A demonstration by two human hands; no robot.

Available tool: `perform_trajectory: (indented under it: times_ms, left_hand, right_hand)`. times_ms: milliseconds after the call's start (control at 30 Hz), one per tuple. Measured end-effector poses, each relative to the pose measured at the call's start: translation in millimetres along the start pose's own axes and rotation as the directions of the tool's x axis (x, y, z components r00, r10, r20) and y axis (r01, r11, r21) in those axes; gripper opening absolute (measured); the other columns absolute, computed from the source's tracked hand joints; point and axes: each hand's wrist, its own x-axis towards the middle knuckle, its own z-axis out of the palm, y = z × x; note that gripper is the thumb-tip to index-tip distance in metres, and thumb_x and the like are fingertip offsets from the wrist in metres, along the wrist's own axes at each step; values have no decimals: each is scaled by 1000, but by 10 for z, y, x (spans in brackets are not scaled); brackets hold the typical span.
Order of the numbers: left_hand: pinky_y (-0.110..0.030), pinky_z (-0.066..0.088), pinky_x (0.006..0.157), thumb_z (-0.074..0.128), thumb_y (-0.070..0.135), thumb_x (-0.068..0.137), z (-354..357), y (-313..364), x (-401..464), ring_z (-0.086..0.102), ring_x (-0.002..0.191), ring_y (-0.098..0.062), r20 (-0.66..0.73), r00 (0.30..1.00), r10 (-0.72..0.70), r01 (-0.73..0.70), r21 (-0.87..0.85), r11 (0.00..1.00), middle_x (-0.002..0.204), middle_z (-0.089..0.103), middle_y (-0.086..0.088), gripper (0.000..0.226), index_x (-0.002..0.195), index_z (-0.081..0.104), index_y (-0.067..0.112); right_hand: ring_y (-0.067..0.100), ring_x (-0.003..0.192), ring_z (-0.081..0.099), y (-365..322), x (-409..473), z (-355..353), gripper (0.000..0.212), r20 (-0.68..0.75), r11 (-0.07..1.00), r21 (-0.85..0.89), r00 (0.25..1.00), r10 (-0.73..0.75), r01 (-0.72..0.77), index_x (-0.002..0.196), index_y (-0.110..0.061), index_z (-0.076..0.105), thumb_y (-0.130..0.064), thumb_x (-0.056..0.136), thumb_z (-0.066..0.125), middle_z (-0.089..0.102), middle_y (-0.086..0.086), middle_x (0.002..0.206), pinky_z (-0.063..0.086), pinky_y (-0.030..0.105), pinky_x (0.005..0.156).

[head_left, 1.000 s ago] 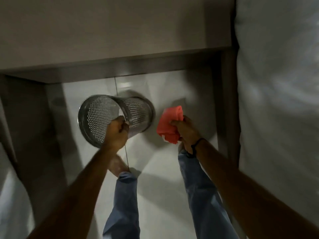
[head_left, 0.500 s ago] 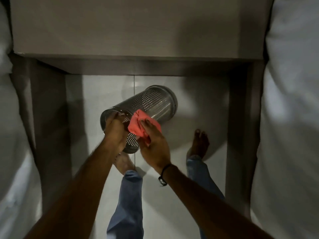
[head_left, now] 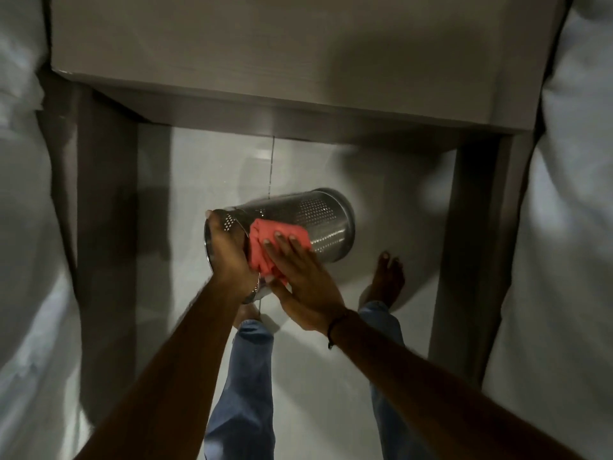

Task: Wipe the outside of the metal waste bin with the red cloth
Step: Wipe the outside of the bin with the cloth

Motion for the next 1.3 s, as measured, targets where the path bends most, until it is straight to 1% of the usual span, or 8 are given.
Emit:
perform_trajectory:
  times_ms: [167,333,533,667,867,1067,1167,1300]
  left_hand:
    - [-56,36,124,18,77,96,-69,-227,-113,54,143,-35,161,986,-48,31,109,994,155,56,-17,90,156,46,16]
    - [-56,40,120,16,79,95,-174,-44,57,62,133,-38,10,1000,-16,15,53,998,143,67,-16,90,145,60,19]
    - [-53,48,110,14,80,94,-168,-243,-112,57,139,-34,171,981,-97,55,236,970,155,57,-16,91,155,47,21]
    - [-55,46,114,13,81,93,-181,-21,45,61,132,-39,40,998,-54,48,145,988,145,64,-20,95,148,56,15]
    - [-49,51,106,17,74,98,-93,-285,-179,59,137,-34,108,991,-80,51,245,968,147,63,-18,85,152,51,18]
    - [-56,41,120,19,80,94,-146,-125,-65,60,135,-38,32,999,-17,13,107,994,145,64,-19,91,147,58,17]
    - [-51,49,110,19,78,95,-114,-315,-181,59,137,-34,112,991,-78,51,226,973,145,64,-15,85,148,56,22]
    - [-50,50,108,18,80,94,-180,-157,-37,63,131,-37,52,998,-33,27,106,994,142,66,-19,93,146,58,16]
  right_hand:
    - [19,161,-11,0,336,-134,61,1,990,107,996,88,-88,164,-25,1,-41,110,25,-5,-2,174,-2,50,131]
    - [25,161,-13,-38,-90,99,68,85,999,-41,996,-12,15,163,-22,-1,-49,102,11,-10,2,174,-1,52,130]
    - [22,161,-13,-22,306,-44,63,24,989,102,994,105,-107,164,-24,-3,-43,109,24,-9,0,174,-1,52,131]
    - [26,161,-14,-55,-65,157,65,70,1000,-31,998,-3,5,163,-22,-3,-42,109,26,-11,3,174,0,53,130]
    - [21,162,-9,-61,326,-73,61,16,981,152,992,121,-123,164,-25,3,-41,110,24,-2,-1,175,0,52,131]
    - [25,161,-13,-85,6,116,64,43,998,53,999,24,-26,163,-23,-1,-41,109,27,-8,2,174,1,52,131]
    - [22,161,-10,-51,246,-36,61,14,984,147,995,96,-97,164,-24,2,-40,110,25,-4,0,174,0,52,131]
    - [24,161,-11,-86,-8,101,62,19,997,74,1000,24,-25,164,-23,2,-39,109,27,-5,1,174,2,51,131]
